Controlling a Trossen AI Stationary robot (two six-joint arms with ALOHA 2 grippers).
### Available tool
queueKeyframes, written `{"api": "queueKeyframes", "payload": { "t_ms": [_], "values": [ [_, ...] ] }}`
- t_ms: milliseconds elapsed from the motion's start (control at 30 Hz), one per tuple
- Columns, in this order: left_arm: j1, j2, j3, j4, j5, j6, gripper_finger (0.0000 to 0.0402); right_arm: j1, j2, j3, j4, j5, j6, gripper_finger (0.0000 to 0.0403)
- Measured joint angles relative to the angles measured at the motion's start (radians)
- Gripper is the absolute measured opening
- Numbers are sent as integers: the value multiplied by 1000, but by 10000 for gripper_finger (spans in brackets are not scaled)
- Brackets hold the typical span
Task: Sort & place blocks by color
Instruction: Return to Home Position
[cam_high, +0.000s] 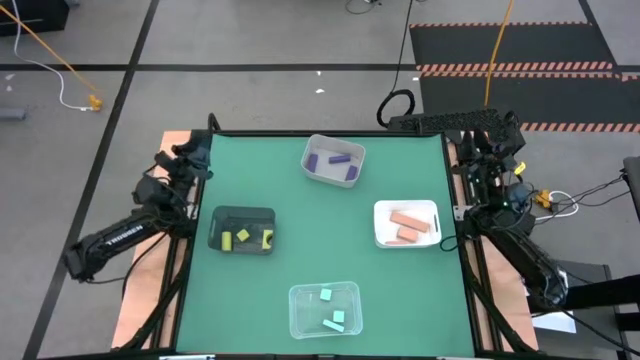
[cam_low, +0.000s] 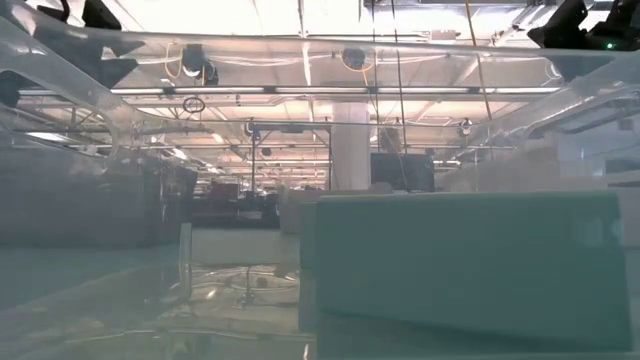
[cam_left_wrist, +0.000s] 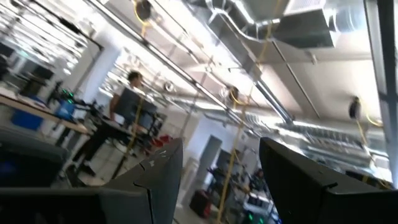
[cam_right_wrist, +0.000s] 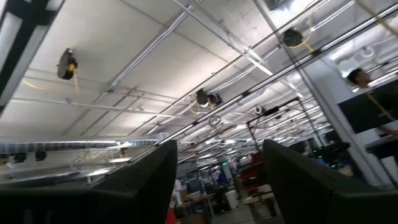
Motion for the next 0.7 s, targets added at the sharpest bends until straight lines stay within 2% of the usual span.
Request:
{"api": "queueKeyframes", "payload": {
  "t_ms": [400, 700],
  "values": [
    [166, -113, 0, 0, 0, 0, 214, -200, 0, 0, -4, 0, 0, 226],
    [340, -122, 0, -1, 0, 0, 214, -331, 0, 0, -4, 0, 0, 226]
  ]
}}
